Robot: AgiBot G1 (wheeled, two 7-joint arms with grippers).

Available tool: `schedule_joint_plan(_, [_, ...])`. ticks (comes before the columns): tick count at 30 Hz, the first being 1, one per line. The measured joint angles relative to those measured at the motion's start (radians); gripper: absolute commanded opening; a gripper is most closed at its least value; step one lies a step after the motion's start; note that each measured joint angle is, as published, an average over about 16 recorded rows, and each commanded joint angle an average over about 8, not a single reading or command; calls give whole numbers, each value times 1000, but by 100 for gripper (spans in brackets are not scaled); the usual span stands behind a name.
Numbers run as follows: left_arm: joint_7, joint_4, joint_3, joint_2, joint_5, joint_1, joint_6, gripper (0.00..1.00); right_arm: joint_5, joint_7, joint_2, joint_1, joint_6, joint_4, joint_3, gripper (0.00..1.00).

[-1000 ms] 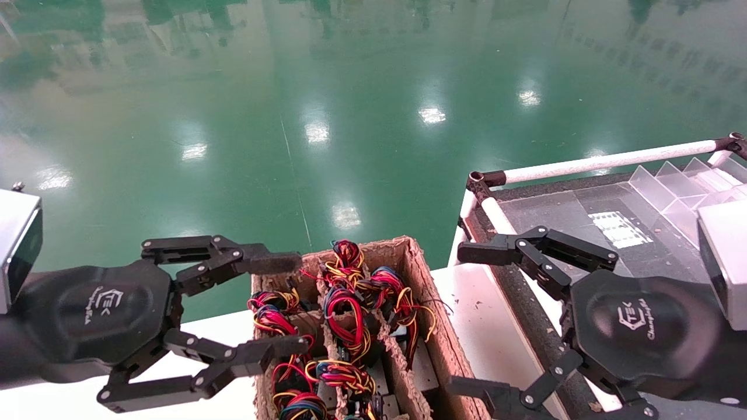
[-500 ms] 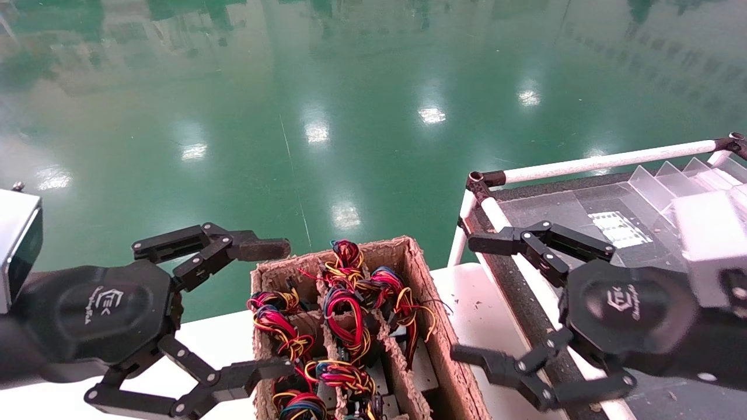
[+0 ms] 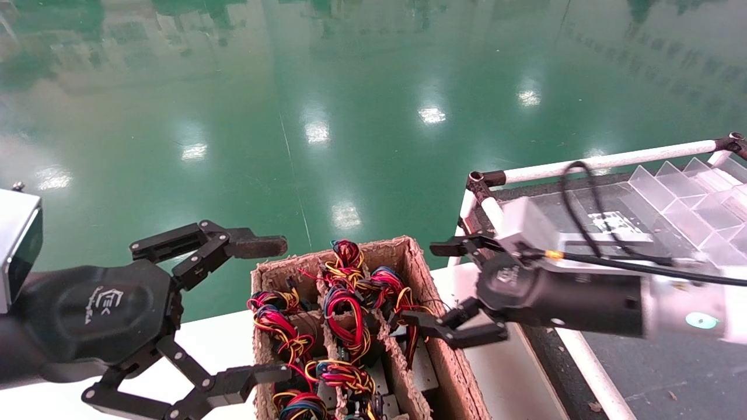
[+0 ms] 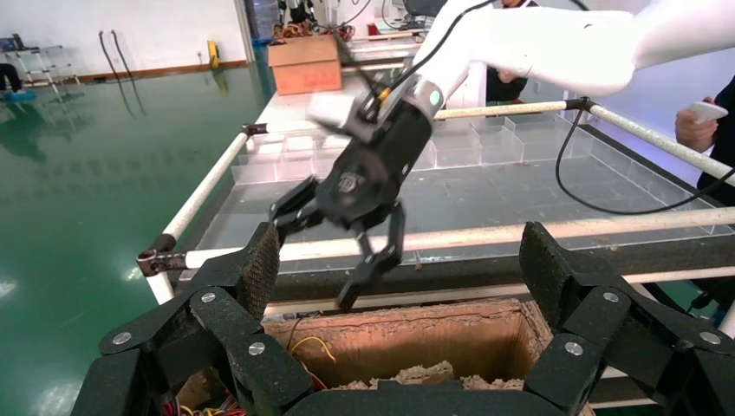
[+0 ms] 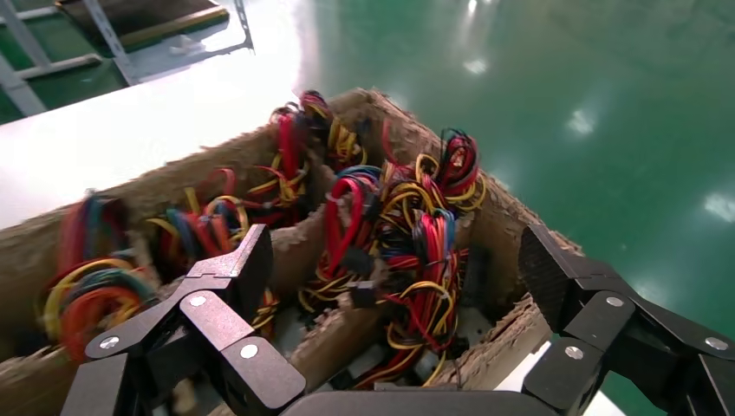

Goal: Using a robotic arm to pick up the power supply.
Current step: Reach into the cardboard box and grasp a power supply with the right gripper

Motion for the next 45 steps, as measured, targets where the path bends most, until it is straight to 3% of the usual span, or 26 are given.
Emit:
schedule_joint_plan(3, [0,0,0,0,0,0,0,100,-27,12,-33,18,16,-29,-17,6])
schedule_joint_plan(4, [0,0,0,0,0,0,0,100,-35,15,-43,22,21,-37,-22,0])
schedule_joint_plan(17, [0,0,0,0,0,0,0,100,-107,29,-108,44,77,-87,-59,0])
schedule_joint_plan(45, [0,0,1,0,-1,0,0,100,-261,46,-115,-39,261,72,-94,0])
